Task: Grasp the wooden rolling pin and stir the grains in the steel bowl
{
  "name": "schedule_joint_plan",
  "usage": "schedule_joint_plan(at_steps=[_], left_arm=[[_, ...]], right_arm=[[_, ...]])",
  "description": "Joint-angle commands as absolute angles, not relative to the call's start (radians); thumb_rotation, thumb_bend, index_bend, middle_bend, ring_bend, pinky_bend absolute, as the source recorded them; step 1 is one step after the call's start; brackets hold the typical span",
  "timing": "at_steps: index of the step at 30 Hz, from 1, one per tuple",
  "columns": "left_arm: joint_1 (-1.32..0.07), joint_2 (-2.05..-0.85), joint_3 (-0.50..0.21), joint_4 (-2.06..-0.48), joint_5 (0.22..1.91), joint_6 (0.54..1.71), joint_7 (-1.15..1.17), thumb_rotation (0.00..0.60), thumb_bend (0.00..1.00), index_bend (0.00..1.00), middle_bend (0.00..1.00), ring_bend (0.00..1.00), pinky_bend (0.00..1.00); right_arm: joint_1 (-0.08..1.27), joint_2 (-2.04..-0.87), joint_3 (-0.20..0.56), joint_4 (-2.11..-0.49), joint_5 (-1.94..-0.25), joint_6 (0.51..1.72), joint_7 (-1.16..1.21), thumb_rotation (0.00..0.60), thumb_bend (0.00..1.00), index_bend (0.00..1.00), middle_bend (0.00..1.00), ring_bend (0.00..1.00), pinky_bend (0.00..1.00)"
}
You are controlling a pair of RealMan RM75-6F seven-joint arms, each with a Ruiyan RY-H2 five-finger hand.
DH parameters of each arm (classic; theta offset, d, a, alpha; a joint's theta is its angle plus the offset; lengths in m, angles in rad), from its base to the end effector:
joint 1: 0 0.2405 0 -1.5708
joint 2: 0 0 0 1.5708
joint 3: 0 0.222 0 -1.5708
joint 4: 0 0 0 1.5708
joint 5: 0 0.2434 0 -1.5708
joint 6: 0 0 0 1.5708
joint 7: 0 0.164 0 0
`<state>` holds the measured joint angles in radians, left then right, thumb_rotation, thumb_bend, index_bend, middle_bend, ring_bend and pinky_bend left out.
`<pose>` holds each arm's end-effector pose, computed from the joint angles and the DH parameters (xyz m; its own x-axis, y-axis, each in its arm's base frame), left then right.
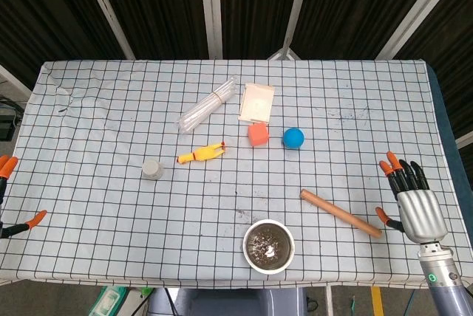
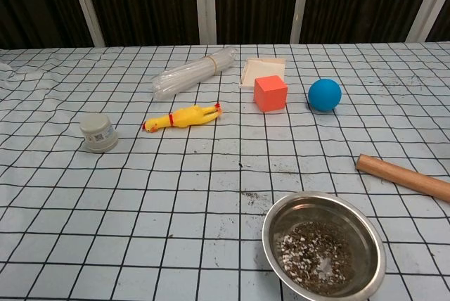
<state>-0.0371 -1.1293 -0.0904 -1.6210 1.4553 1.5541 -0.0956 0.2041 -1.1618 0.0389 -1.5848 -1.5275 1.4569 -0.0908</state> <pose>-0.2983 0.1957 0.1292 0.2853 -0.0945 0.9538 0.9577 0.0673 -0.2799 -0.2670 -0.2318 0.0956 0.4677 0.0168 0.8838 -0.8735 -0.1443 0.4650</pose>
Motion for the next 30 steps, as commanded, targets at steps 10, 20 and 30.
schedule_joint_plan(at_steps=[10, 20, 30], left_arm=[[-0.038, -1.124, -0.091, -1.621, 1.452, 1.548, -0.118, 0.600, 0.04, 0.00, 0.00, 0.00, 0.00], [-0.045, -1.111, -0.094, -1.623, 1.434, 1.520, -0.152, 0.600, 0.04, 0.00, 0.00, 0.00, 0.00], [-0.048, -1.102, -0.093, -1.629, 1.427, 1.505, -0.171, 0.600, 0.04, 0.00, 0.00, 0.00, 0.00]], right_arm=[[0.255, -1.209, 0.059, -1.679, -1.495, 1.355, -0.167, 0.600, 0.28, 0.04, 0.03, 0.03, 0.00], [0.349, -1.409, 0.116, -1.634, -1.409, 1.257, -0.390, 0.600, 0.28, 0.35, 0.33, 0.32, 0.00], [0.391, -1.523, 0.143, -1.580, -1.305, 1.204, -0.478, 0.600, 0.28, 0.38, 0.35, 0.34, 0.00]])
